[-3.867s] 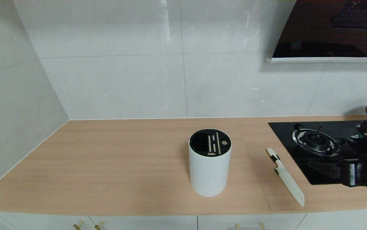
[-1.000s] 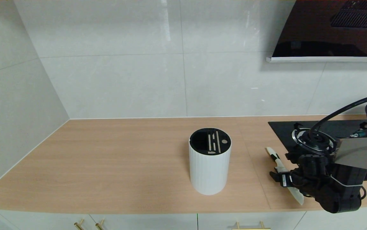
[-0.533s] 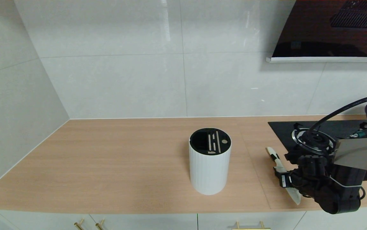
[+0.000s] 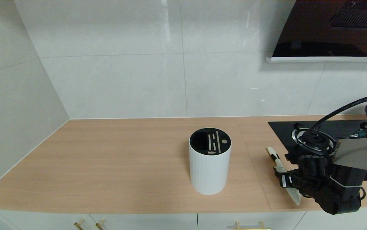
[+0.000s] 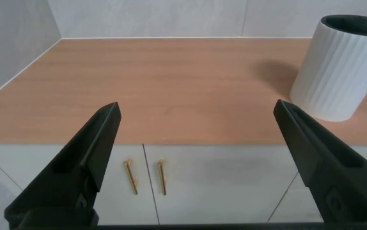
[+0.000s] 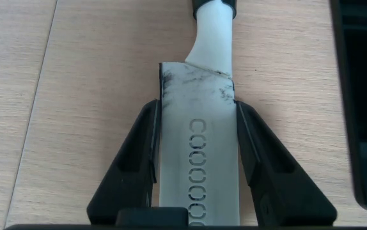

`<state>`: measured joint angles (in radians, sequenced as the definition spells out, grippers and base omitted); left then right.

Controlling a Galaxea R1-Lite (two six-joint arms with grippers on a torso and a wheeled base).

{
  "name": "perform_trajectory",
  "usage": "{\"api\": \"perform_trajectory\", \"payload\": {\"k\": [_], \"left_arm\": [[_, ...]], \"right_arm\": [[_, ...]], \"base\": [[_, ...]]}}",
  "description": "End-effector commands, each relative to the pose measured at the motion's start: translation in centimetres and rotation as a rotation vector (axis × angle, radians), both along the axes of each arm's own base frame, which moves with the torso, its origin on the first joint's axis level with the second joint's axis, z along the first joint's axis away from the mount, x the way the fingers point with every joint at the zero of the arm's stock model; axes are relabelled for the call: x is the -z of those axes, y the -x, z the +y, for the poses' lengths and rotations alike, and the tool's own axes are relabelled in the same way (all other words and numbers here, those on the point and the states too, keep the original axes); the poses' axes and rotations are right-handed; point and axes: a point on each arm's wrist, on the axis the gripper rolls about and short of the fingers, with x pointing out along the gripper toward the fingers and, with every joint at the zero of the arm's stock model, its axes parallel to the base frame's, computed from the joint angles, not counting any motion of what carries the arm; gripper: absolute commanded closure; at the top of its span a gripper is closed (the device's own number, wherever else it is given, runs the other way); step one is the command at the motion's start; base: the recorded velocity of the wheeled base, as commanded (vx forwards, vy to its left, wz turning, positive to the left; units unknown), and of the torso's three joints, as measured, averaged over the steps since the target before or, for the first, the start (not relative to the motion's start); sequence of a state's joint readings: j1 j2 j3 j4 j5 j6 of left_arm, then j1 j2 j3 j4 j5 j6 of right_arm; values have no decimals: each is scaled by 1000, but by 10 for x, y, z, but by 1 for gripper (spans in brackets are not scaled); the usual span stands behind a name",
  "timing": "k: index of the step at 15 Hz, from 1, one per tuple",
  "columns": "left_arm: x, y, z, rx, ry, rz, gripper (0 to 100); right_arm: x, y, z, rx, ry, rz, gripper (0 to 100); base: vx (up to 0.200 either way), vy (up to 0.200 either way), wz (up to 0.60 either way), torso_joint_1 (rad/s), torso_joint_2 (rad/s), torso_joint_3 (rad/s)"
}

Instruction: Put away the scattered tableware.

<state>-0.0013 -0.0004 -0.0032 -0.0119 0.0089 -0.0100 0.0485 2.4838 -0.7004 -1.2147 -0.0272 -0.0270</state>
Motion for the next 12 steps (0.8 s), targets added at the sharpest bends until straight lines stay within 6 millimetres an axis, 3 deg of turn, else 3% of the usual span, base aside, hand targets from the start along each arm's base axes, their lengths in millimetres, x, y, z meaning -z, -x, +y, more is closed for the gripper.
{"api": "perform_trajectory", "payload": {"k": [1, 5, 8, 10, 12], "left_arm": [[0, 0, 0, 0, 1, -1, 0], [0, 0, 0, 1, -4, 0, 0], [-2, 1, 0, 4, -22, -6, 0], [-19, 6, 0, 18, -20, -43, 0], [-53, 14, -1, 50, -10, -35, 0]], "right_arm": [[-12, 2, 0, -1, -4, -46, 100], [-37, 6, 0, 0, -9, -104, 100], [-71, 17, 3, -9, -16, -174, 100], [-102, 27, 11, -32, -22, -247, 100], [-142, 38, 17, -38, -22, -341, 100]], "base": [[0, 0, 0, 0, 0, 0], [0, 0, 0, 0, 0, 0], [0, 0, 0, 0, 0, 0], [0, 0, 0, 0, 0, 0], [0, 0, 0, 0, 0, 0]]}}
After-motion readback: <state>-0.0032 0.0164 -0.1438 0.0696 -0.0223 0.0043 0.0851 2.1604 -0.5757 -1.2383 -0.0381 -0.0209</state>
